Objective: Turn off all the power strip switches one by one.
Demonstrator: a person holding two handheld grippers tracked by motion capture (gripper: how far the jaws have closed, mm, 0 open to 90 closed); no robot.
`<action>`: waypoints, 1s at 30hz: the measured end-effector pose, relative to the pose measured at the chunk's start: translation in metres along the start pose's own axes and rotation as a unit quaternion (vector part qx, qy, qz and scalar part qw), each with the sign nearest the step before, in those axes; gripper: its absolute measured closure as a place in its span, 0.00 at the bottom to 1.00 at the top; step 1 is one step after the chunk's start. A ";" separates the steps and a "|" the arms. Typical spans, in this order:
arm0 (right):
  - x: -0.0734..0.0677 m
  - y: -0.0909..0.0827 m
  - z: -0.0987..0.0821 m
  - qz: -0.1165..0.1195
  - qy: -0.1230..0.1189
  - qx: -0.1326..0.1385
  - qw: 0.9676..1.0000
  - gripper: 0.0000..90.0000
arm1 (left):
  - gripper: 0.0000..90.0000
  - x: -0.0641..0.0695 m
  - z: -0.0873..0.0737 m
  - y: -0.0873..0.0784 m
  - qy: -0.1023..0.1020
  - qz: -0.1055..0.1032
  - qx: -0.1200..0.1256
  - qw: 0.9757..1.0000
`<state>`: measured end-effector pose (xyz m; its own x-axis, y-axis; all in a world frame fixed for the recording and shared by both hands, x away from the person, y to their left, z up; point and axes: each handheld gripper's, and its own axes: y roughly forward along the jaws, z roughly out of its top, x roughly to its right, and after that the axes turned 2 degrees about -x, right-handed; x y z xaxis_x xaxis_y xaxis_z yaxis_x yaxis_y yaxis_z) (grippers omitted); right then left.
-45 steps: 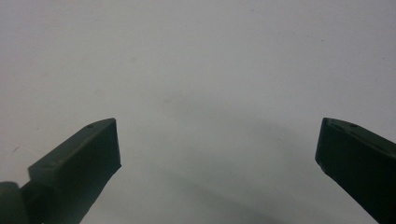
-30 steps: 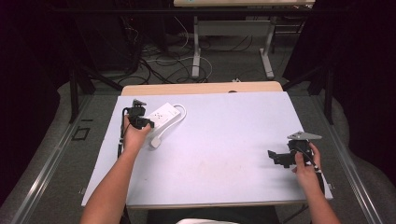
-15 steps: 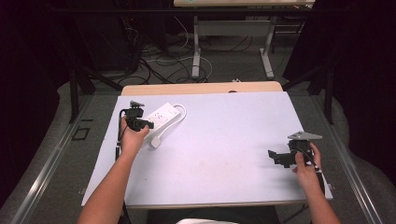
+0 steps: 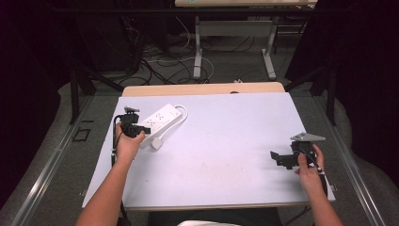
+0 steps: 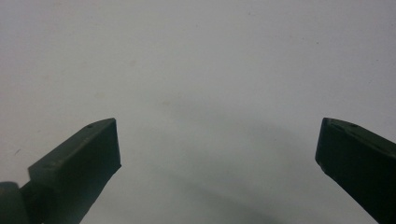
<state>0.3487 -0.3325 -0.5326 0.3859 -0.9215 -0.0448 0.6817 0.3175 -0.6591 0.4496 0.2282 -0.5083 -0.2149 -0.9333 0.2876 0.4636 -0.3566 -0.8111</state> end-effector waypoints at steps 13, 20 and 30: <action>0.000 0.001 0.000 -0.001 -0.001 -0.003 1.000 0.00 | 1.00 -0.013 -0.008 0.000 -0.014 -0.002 -0.005 1.000; 0.000 0.001 0.000 0.000 0.001 -0.002 1.000 0.00 | 1.00 -0.015 -0.003 0.001 -0.018 0.003 -0.004 1.000; 0.000 0.001 -0.001 0.001 0.000 -0.001 1.000 0.00 | 1.00 -0.015 -0.004 0.007 -0.020 0.013 0.000 1.000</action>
<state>0.3489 -0.3328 -0.5334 0.3872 -0.9208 -0.0469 0.6793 0.3193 -0.6608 0.4527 0.2403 -0.5201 -0.1673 -0.9433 0.2866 0.4686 -0.3319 -0.8187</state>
